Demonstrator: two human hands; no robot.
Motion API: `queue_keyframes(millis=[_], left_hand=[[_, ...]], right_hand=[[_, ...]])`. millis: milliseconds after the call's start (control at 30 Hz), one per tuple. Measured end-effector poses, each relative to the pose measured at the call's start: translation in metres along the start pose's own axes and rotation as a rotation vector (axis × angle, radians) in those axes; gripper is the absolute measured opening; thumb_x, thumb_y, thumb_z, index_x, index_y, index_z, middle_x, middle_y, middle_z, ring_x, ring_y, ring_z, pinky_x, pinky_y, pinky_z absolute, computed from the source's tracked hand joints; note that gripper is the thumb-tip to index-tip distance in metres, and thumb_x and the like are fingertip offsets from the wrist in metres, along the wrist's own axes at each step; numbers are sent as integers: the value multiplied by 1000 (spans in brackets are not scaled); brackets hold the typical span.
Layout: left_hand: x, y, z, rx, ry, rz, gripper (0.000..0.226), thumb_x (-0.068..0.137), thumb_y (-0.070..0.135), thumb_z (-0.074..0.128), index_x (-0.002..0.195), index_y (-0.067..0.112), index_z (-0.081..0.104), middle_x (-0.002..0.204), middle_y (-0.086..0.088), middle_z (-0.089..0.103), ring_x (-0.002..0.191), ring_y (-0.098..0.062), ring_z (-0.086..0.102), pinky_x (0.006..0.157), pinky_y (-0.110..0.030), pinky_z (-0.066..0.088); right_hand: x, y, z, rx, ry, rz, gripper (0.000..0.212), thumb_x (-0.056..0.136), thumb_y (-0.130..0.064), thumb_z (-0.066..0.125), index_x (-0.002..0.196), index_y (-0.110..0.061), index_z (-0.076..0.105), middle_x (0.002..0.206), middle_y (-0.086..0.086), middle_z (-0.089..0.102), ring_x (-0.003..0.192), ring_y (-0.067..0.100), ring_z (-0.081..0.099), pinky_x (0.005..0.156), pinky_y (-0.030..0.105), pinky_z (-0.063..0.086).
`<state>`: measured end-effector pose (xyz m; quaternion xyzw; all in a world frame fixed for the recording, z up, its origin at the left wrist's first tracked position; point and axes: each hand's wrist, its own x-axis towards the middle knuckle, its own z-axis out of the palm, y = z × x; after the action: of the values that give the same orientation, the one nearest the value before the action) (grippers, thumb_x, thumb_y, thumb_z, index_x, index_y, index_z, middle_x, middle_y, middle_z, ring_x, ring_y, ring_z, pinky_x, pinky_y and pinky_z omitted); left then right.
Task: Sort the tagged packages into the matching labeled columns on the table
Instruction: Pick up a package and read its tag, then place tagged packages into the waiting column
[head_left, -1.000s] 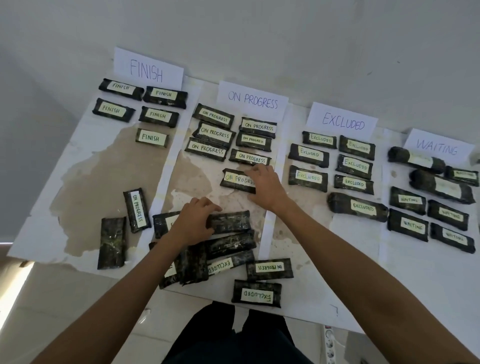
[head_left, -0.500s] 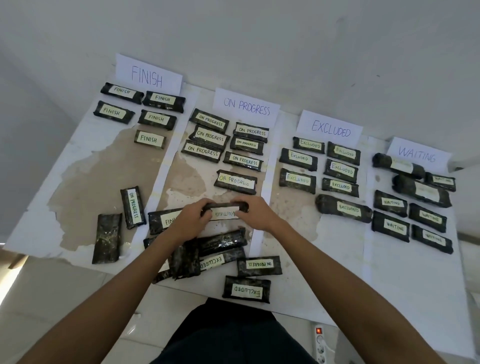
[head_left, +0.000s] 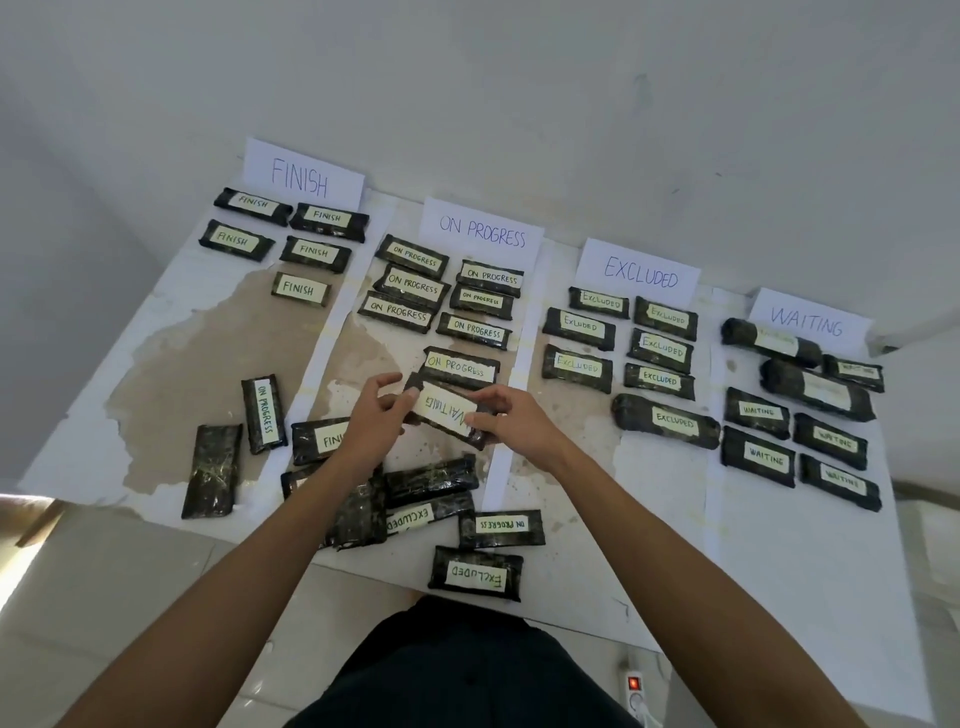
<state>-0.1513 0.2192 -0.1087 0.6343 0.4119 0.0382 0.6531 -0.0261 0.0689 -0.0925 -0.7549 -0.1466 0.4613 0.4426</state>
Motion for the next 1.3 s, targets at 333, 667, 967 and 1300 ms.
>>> queue_keyframes(millis=[333,667,967,1300], left_hand=[[-21,14,70,132,-137,49,33,87,19,63,118,12,56,107,-3,65,96,-16,62,78,-27,50],[-31,33,145,450,-486,189,41,93,10,52,131,23,51,106,-6,62,85,-14,58,63,-16,44],[-47,43,263,565,-703,184,51,86,17,66,133,21,47,105,-4,64,91,-15,60,80,-27,49],[-61,30,388,612,-549,157,39,90,22,57,128,16,52,123,-4,59,111,-16,54,83,-22,40]], right_hand=[[-39,27,-7,-31,116,38,37,74,-18,79,103,-7,60,97,12,69,80,17,65,65,26,54],[-88,52,-84,150,418,109,36,88,-13,64,122,-11,53,102,8,66,82,20,67,80,36,55],[-146,117,-178,-1081,390,-317,67,70,-14,77,131,-20,50,137,7,46,120,29,44,93,40,45],[-173,197,-280,-1012,584,-4,60,62,-22,84,118,-16,62,110,10,54,98,30,50,79,37,45]])
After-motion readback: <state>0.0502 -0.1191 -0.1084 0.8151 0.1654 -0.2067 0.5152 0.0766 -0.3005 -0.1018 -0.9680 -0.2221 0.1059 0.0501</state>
